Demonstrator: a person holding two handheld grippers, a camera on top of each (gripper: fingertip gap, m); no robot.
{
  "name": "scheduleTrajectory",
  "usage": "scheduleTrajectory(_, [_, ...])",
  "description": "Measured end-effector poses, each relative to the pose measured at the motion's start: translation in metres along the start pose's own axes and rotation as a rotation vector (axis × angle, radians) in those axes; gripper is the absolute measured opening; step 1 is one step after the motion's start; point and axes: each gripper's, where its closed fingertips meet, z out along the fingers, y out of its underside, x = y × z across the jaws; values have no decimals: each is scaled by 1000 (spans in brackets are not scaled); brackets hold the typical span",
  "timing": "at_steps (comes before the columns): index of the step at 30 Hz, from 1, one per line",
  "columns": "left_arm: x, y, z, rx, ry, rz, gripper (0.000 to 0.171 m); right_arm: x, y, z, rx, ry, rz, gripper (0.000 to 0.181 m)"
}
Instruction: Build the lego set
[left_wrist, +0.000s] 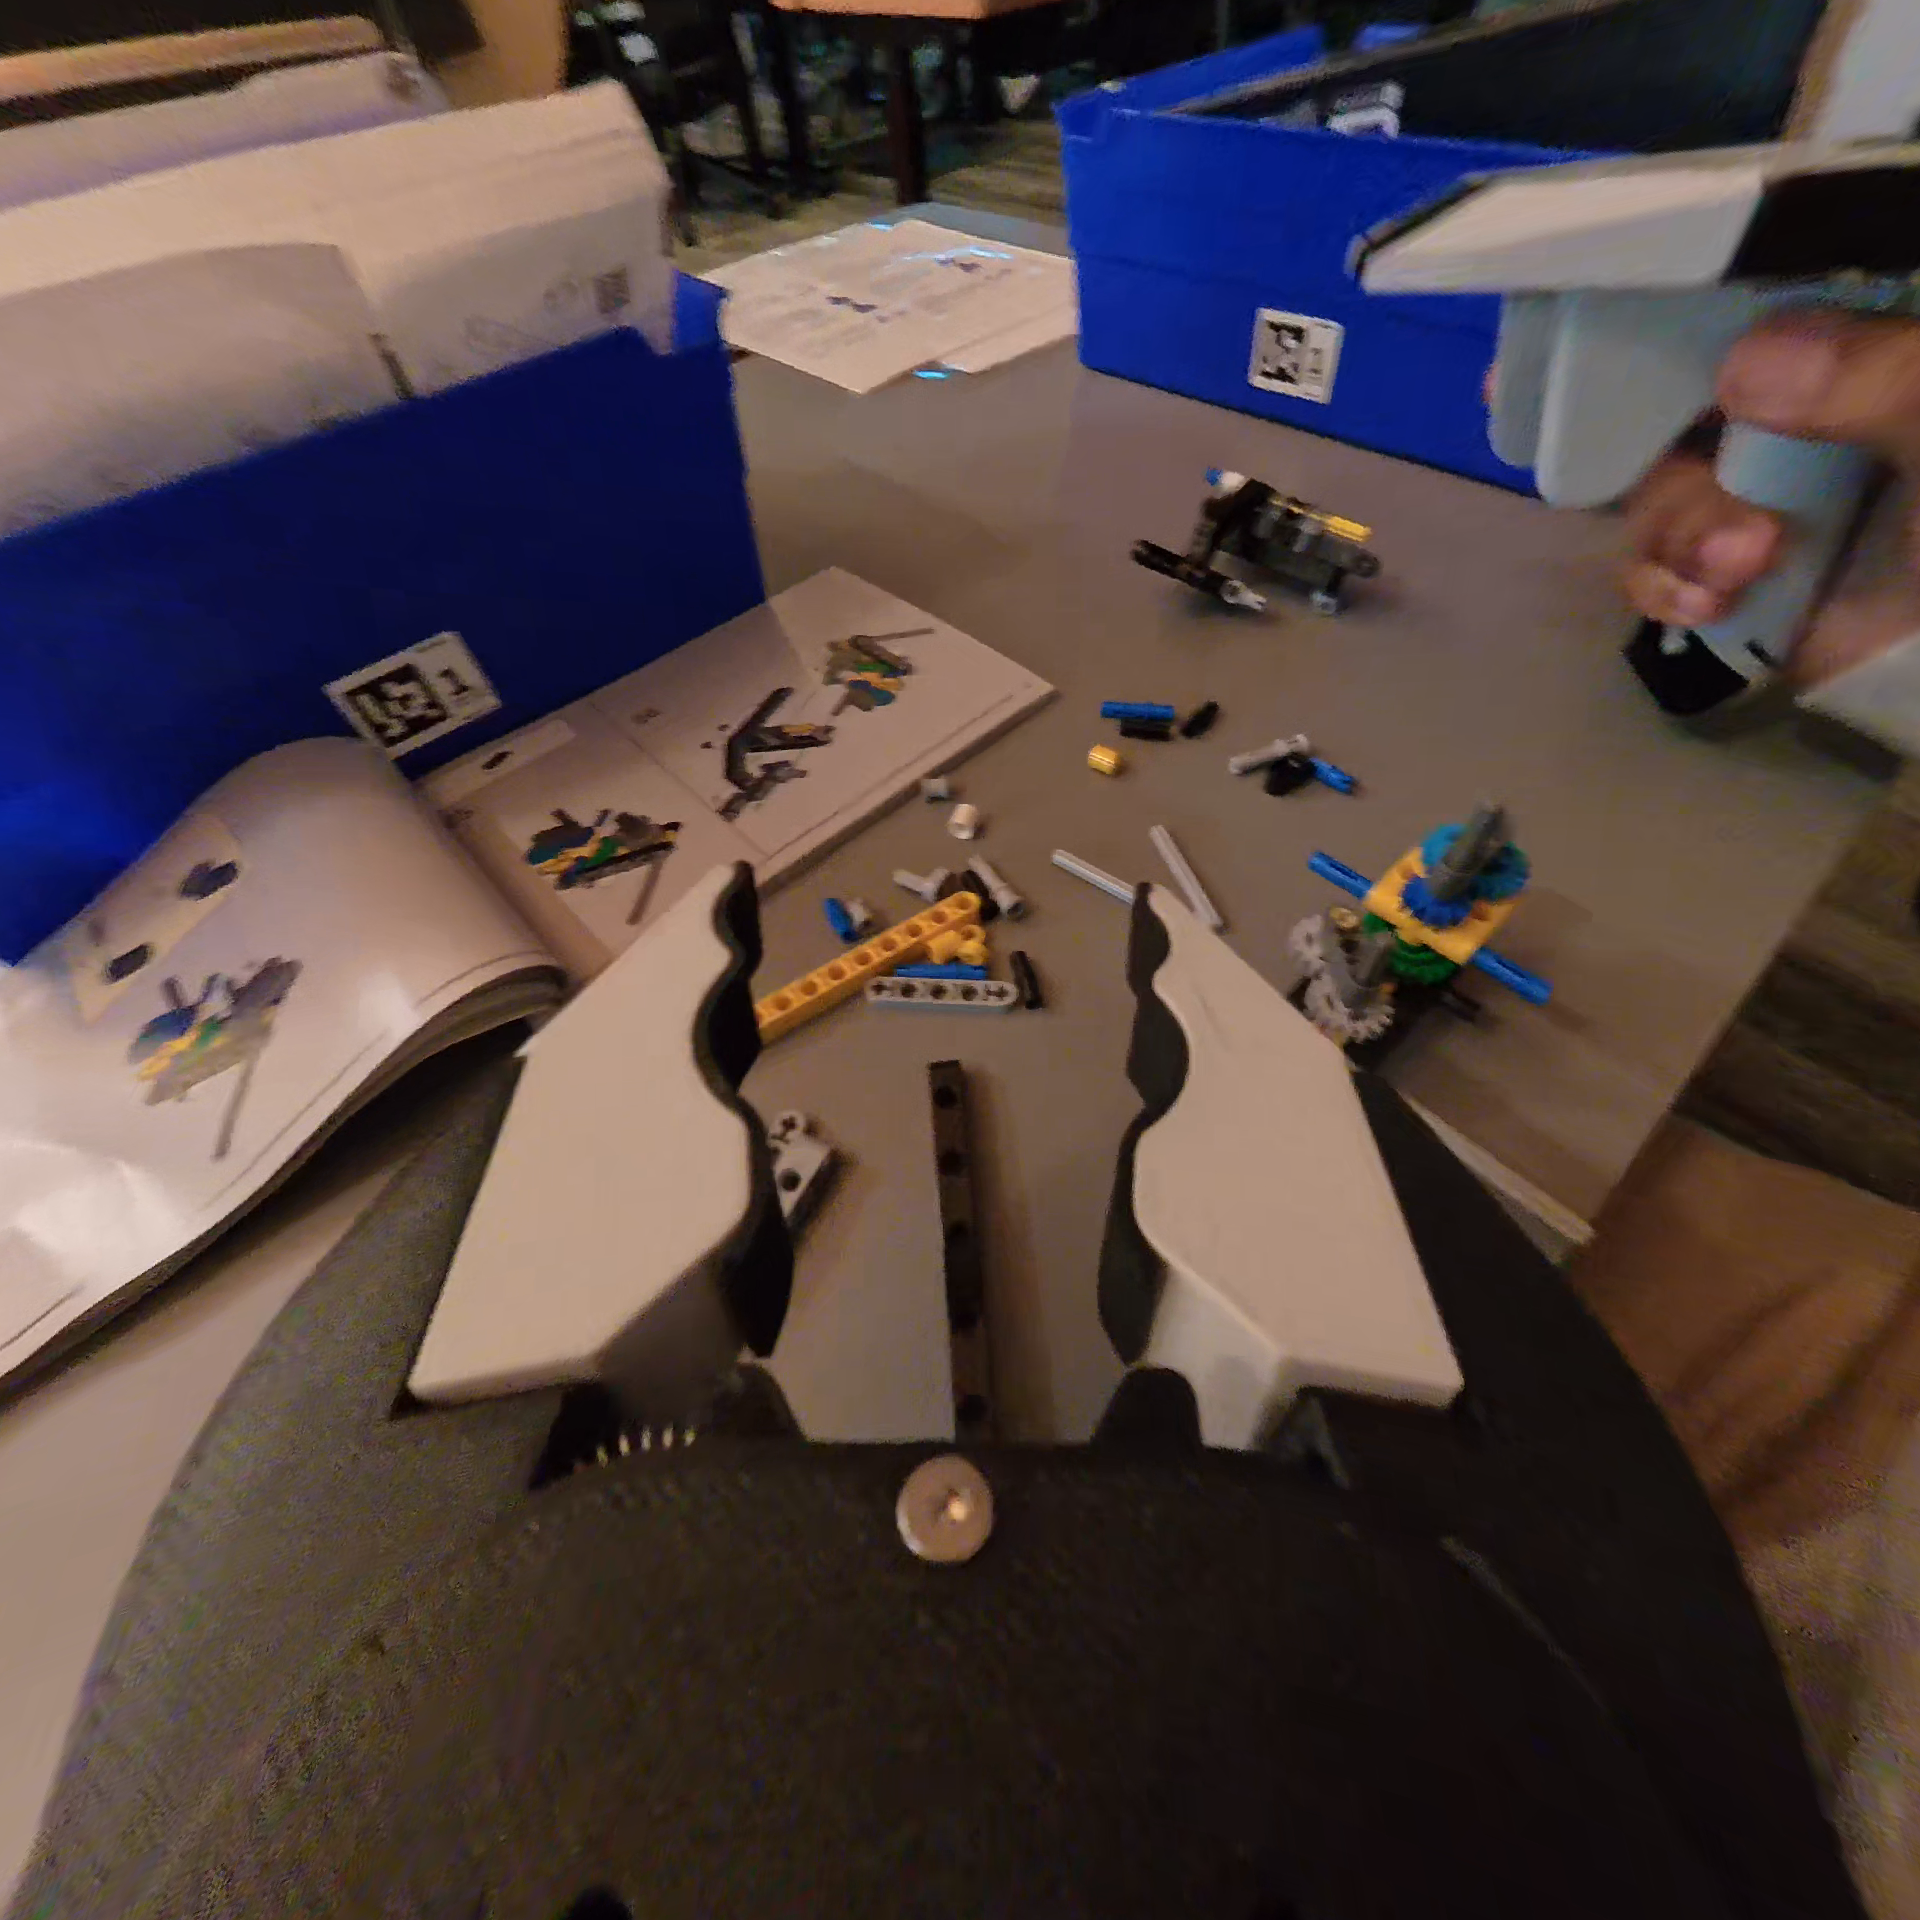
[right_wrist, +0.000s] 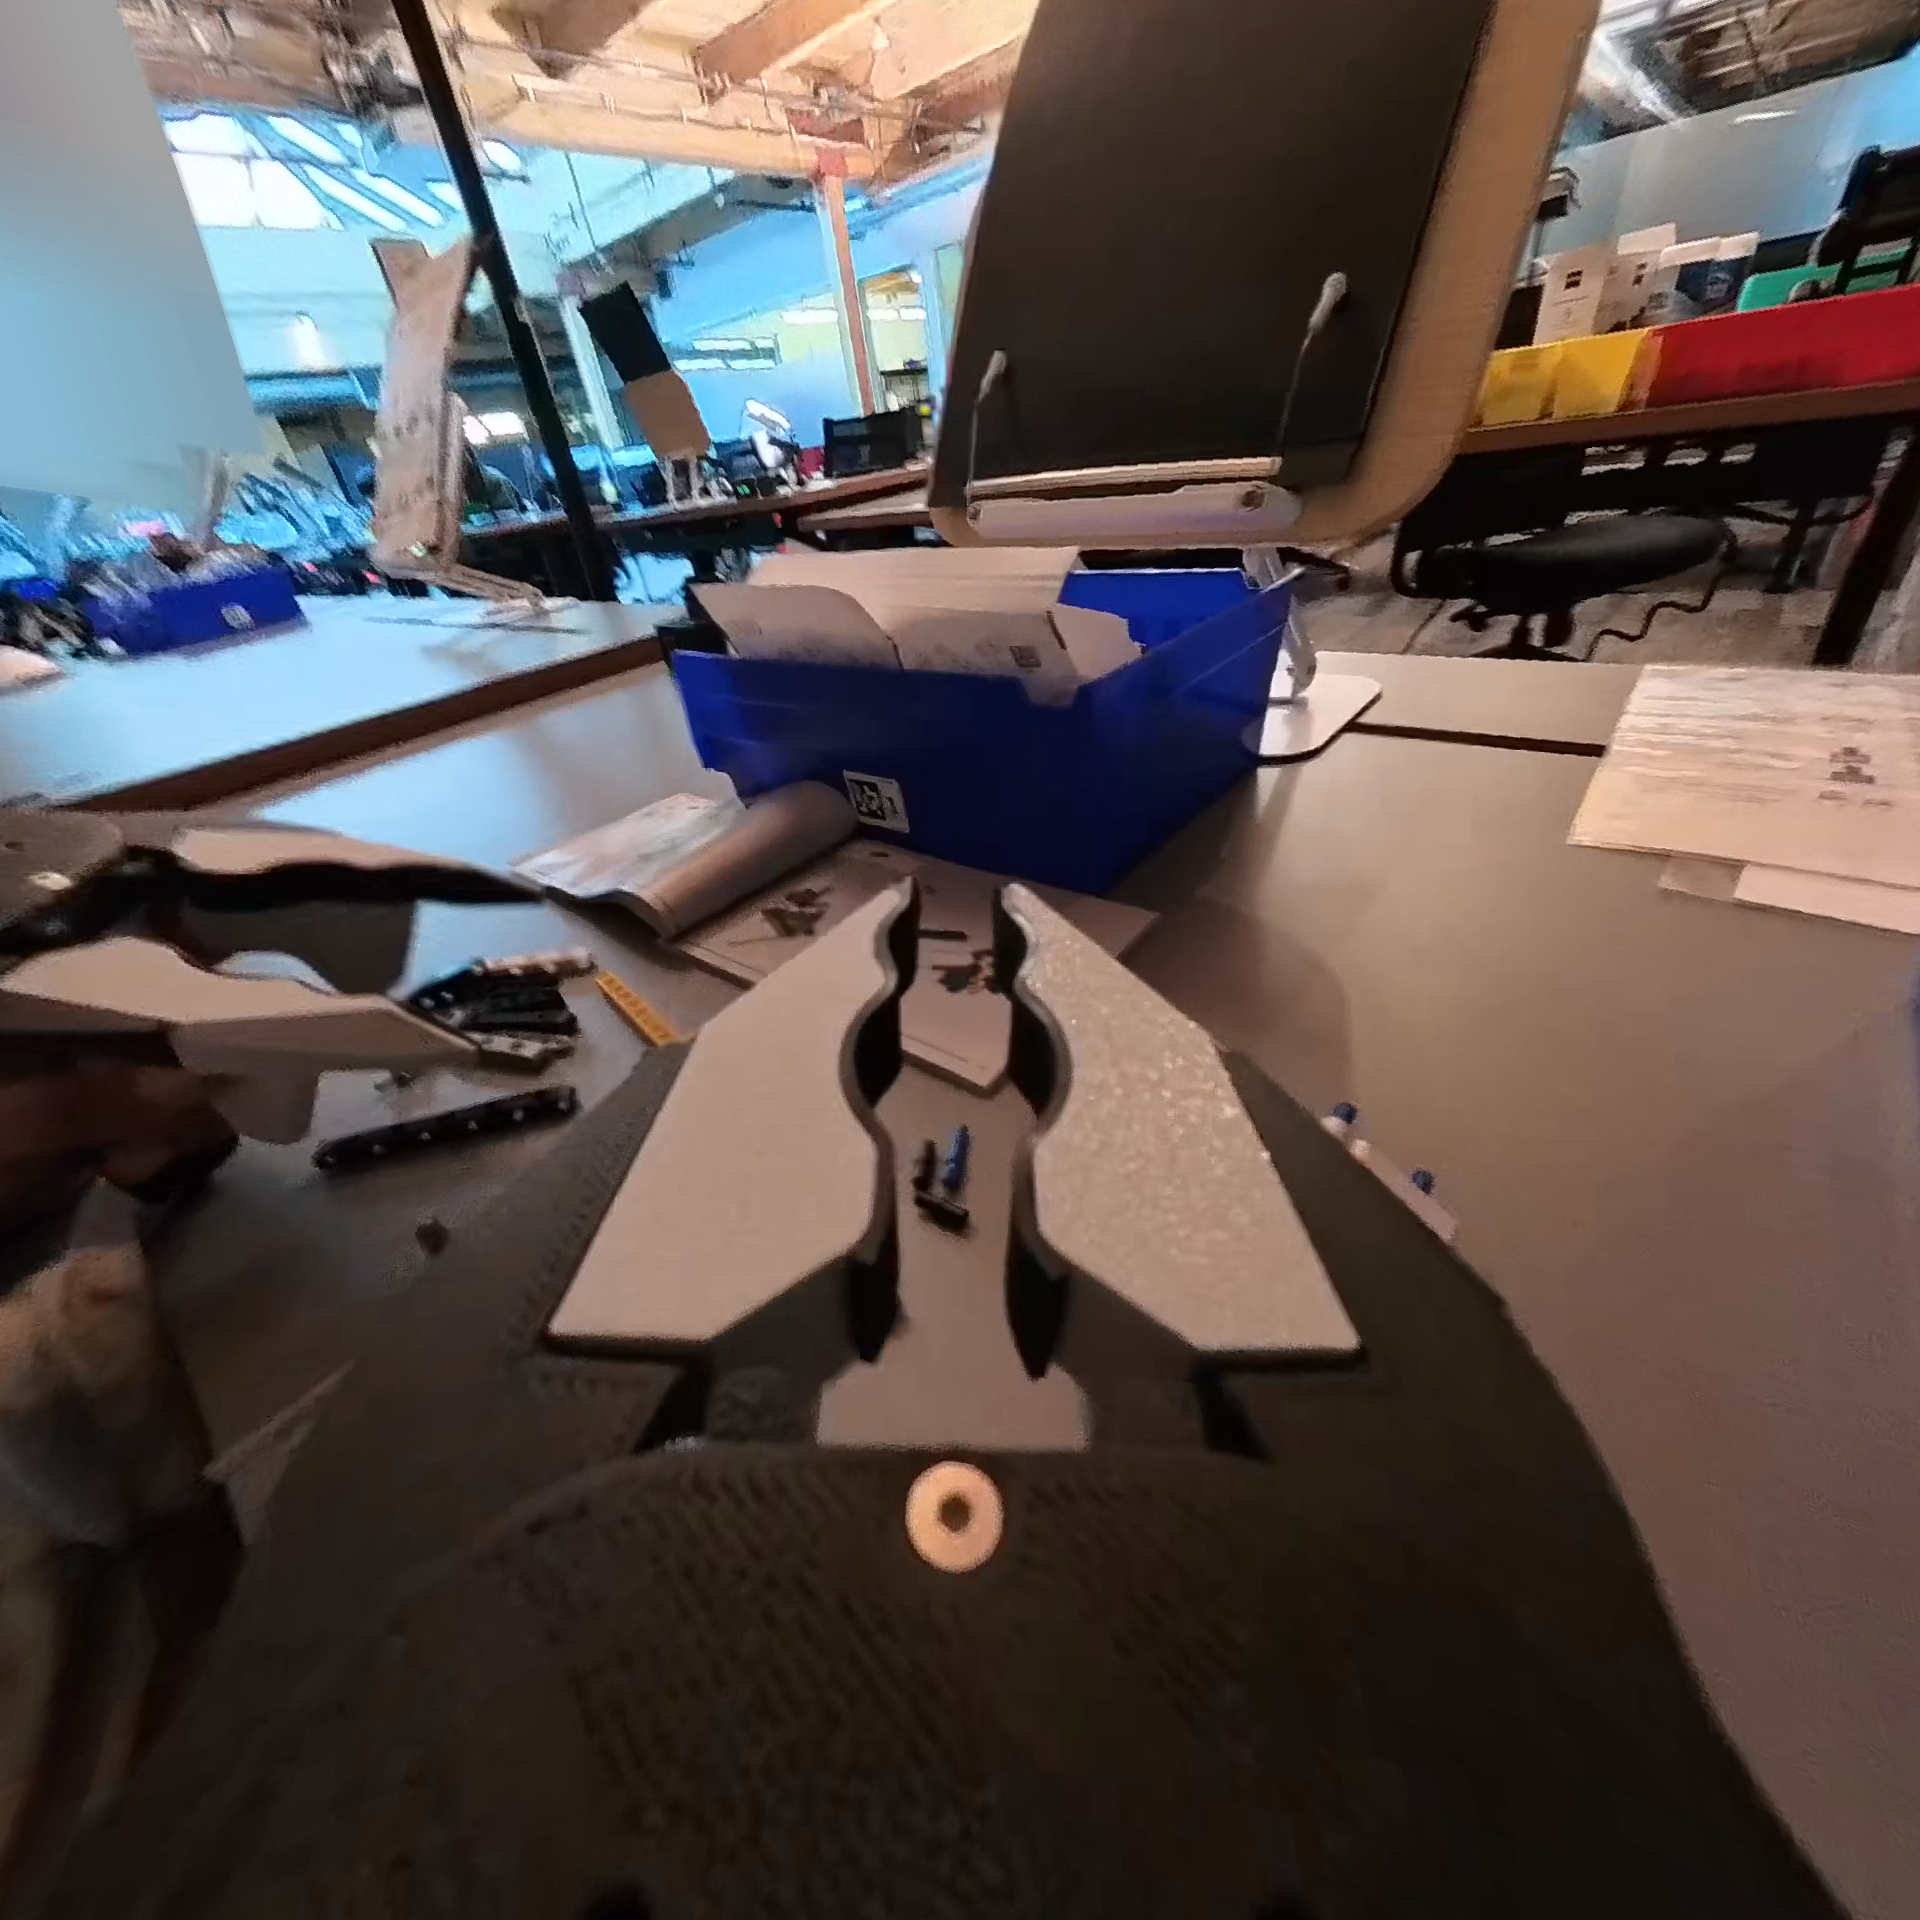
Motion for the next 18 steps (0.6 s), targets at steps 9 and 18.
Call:
scheduleTrajectory(9, [-46, -44, -43, 249, -248, -91, 13, 11, 13, 6, -106, 168, -179, 0])
scheduleTrajectory(18, [-39, -19, -39, 66, -181, -328, 0, 42, 1, -7, -60, 358, -164, 0])
